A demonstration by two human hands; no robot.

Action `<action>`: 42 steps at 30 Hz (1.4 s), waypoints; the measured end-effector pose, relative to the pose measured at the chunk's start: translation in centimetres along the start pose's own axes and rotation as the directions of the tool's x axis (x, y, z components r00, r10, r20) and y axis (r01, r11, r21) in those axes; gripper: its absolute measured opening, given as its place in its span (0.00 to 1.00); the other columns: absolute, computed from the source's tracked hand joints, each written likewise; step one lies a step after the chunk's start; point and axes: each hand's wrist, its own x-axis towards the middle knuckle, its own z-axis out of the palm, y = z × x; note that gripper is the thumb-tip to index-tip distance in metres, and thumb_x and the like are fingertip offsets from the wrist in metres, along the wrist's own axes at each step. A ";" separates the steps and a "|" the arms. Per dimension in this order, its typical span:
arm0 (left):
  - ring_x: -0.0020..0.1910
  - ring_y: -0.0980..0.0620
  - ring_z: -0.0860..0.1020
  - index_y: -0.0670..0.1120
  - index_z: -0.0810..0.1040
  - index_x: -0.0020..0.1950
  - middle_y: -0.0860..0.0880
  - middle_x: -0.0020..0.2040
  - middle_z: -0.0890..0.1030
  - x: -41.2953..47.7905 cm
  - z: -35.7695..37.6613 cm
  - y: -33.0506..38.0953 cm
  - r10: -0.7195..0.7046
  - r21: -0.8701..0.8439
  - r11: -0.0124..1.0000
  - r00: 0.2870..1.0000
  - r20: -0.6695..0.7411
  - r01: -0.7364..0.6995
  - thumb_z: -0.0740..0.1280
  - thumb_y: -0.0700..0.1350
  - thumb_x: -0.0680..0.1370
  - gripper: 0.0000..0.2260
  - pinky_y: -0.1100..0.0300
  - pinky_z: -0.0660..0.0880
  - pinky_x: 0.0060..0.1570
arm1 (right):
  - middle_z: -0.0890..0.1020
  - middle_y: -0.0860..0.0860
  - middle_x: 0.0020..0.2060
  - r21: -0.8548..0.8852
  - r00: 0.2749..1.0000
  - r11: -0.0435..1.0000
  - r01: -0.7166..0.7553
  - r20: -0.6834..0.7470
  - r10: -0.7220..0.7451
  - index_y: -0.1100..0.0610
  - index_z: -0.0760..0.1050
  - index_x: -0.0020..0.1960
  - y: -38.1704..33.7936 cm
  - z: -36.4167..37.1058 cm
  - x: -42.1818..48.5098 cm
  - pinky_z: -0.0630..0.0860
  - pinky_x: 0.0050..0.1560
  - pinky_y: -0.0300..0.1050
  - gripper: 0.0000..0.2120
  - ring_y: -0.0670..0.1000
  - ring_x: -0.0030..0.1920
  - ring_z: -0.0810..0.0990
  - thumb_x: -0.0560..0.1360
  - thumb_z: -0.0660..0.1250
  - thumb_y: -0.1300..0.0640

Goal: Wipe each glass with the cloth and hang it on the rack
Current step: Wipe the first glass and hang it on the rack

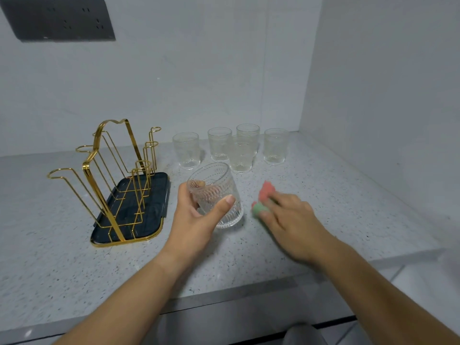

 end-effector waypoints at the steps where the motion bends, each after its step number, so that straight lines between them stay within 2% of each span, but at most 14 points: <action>1: 0.56 0.67 0.81 0.52 0.70 0.66 0.54 0.61 0.81 0.1 -0.1 0.0 0.000 0.000 1.000 1.000 -0.003 0.000 0.76 0.52 0.69 0.28 0.74 0.76 0.50 | 0.57 0.46 0.82 -0.059 0.997 0.998 0.023 0.080 -0.019 0.48 0.56 0.82 0.0 0.6 0.1 0.47 0.79 0.52 0.29 0.48 0.80 0.55 0.85 0.41 0.39; 4: 0.57 0.62 0.82 0.51 0.72 0.65 0.53 0.60 0.82 0.3 -0.8 0.0 -0.010 -0.010 1.000 1.000 -0.013 0.010 0.77 0.52 0.68 0.27 0.70 0.78 0.51 | 0.49 0.46 0.83 -0.076 0.985 0.997 0.007 0.171 0.006 0.51 0.46 0.84 0.0 1.2 0.3 0.35 0.81 0.56 0.32 0.45 0.82 0.44 0.83 0.38 0.37; 6: 0.59 0.60 0.83 0.51 0.73 0.64 0.55 0.58 0.85 0.3 -1.5 -0.1 -0.030 -0.018 0.999 0.999 -0.011 0.030 0.77 0.51 0.68 0.27 0.67 0.79 0.54 | 0.54 0.44 0.83 0.012 0.993 1.000 -0.020 0.114 0.018 0.48 0.49 0.83 -0.2 0.8 0.3 0.34 0.81 0.55 0.32 0.44 0.82 0.48 0.83 0.38 0.37; 8: 0.59 0.59 0.83 0.51 0.74 0.65 0.56 0.56 0.86 0.4 -2.2 -0.1 -0.053 -0.027 0.998 0.999 0.005 0.053 0.77 0.51 0.68 0.27 0.66 0.79 0.54 | 0.65 0.43 0.79 0.191 0.999 0.981 -0.026 -0.026 0.032 0.46 0.60 0.81 -1.1 -0.2 0.2 0.43 0.82 0.54 0.30 0.44 0.80 0.59 0.82 0.41 0.37; 10: 0.59 0.57 0.84 0.50 0.75 0.66 0.56 0.57 0.86 0.5 -2.6 0.2 -0.067 -0.036 0.997 0.997 0.026 0.068 0.78 0.50 0.68 0.28 0.66 0.80 0.54 | 0.77 0.40 0.68 0.464 0.988 0.886 -0.010 -0.134 0.081 0.43 0.72 0.71 -2.6 -1.6 0.1 0.65 0.75 0.51 0.23 0.41 0.69 0.73 0.82 0.50 0.38; 12: 0.60 0.56 0.84 0.48 0.76 0.67 0.54 0.59 0.86 0.5 -3.0 1.0 -0.064 -0.054 0.996 0.997 0.043 0.066 0.78 0.48 0.69 0.27 0.65 0.80 0.54 | 0.84 0.40 0.56 0.708 0.987 0.706 0.002 -0.116 0.114 0.41 0.78 0.59 -4.6 -2.9 0.5 0.77 0.62 0.43 0.11 0.37 0.57 0.80 0.83 0.59 0.43; 16: 0.58 0.55 0.85 0.44 0.76 0.67 0.51 0.58 0.87 0.4 -2.7 3.9 -0.013 -0.160 0.987 0.999 0.046 0.020 0.76 0.44 0.71 0.25 0.68 0.79 0.52 | 0.87 0.52 0.56 0.957 0.995 0.271 -0.102 0.097 0.032 0.50 0.82 0.60 -7.2 -3.9 1.3 0.79 0.65 0.58 0.16 0.52 0.58 0.85 0.82 0.61 0.43; 20: 0.54 0.59 0.86 0.47 0.77 0.63 0.55 0.54 0.88 0.4 -2.9 7.7 0.075 -0.203 0.977 0.997 0.016 -0.070 0.77 0.47 0.68 0.25 0.69 0.79 0.50 | 0.79 0.63 0.67 0.908 0.947 -0.307 -0.284 0.217 -0.236 0.56 0.74 0.73 -9.7 -4.3 1.2 0.72 0.67 0.63 0.25 0.67 0.66 0.79 0.82 0.57 0.42; 24: 0.60 0.52 0.85 0.48 0.78 0.64 0.49 0.59 0.87 1.0 -3.8 10.3 0.130 -0.193 0.973 0.992 -0.003 -0.128 0.81 0.43 0.69 0.26 0.56 0.81 0.60 | 0.73 0.62 0.74 0.827 0.951 -0.520 -0.214 0.055 -0.305 0.58 0.65 0.78 -12.5 -5.9 2.2 0.69 0.74 0.58 0.28 0.63 0.73 0.73 0.85 0.54 0.42; 28: 0.61 0.55 0.84 0.51 0.70 0.73 0.50 0.63 0.84 2.6 -6.9 12.7 0.150 -0.214 0.965 0.988 -0.037 -0.154 0.85 0.51 0.61 0.44 0.60 0.79 0.59 | 0.79 0.60 0.68 0.874 0.992 -0.481 -0.068 0.007 -0.128 0.58 0.71 0.75 -15.0 -8.7 4.7 0.81 0.59 0.52 0.27 0.60 0.62 0.82 0.80 0.63 0.45; 31: 0.68 0.49 0.79 0.57 0.64 0.76 0.45 0.71 0.77 4.4 -10.7 15.1 0.165 -0.125 0.978 0.985 -0.044 -0.169 0.85 0.63 0.55 0.54 0.49 0.71 0.73 | 0.85 0.58 0.56 0.949 0.999 -0.316 0.022 -0.030 -0.020 0.56 0.79 0.64 -16.3 -11.0 7.0 0.82 0.51 0.51 0.18 0.59 0.52 0.85 0.77 0.68 0.49; 33: 0.69 0.49 0.78 0.56 0.66 0.74 0.47 0.69 0.78 5.8 -13.5 16.9 0.182 0.022 0.983 0.983 -0.009 -0.182 0.80 0.66 0.59 0.47 0.46 0.69 0.76 | 0.85 0.55 0.50 0.993 0.997 -0.095 0.073 -0.071 0.018 0.53 0.80 0.55 -17.5 -12.5 8.6 0.82 0.49 0.49 0.09 0.56 0.50 0.85 0.78 0.69 0.50; 36: 0.65 0.53 0.79 0.55 0.73 0.72 0.53 0.64 0.82 8.2 -17.1 19.3 0.152 0.335 0.927 0.986 0.069 -0.167 0.79 0.67 0.66 0.39 0.45 0.69 0.75 | 0.85 0.51 0.45 0.973 0.993 0.199 0.115 -0.120 0.015 0.54 0.79 0.54 -19.7 -14.1 11.5 0.82 0.48 0.48 0.10 0.55 0.47 0.84 0.77 0.72 0.50; 42: 0.60 0.51 0.83 0.50 0.82 0.62 0.51 0.57 0.87 12.7 -21.9 19.8 0.099 0.507 0.847 0.985 0.145 -0.159 0.80 0.58 0.67 0.26 0.52 0.76 0.66 | 0.86 0.53 0.49 0.842 0.977 0.496 0.213 -0.183 -0.109 0.53 0.82 0.55 -25.1 -15.7 17.6 0.83 0.54 0.52 0.14 0.54 0.51 0.85 0.74 0.75 0.47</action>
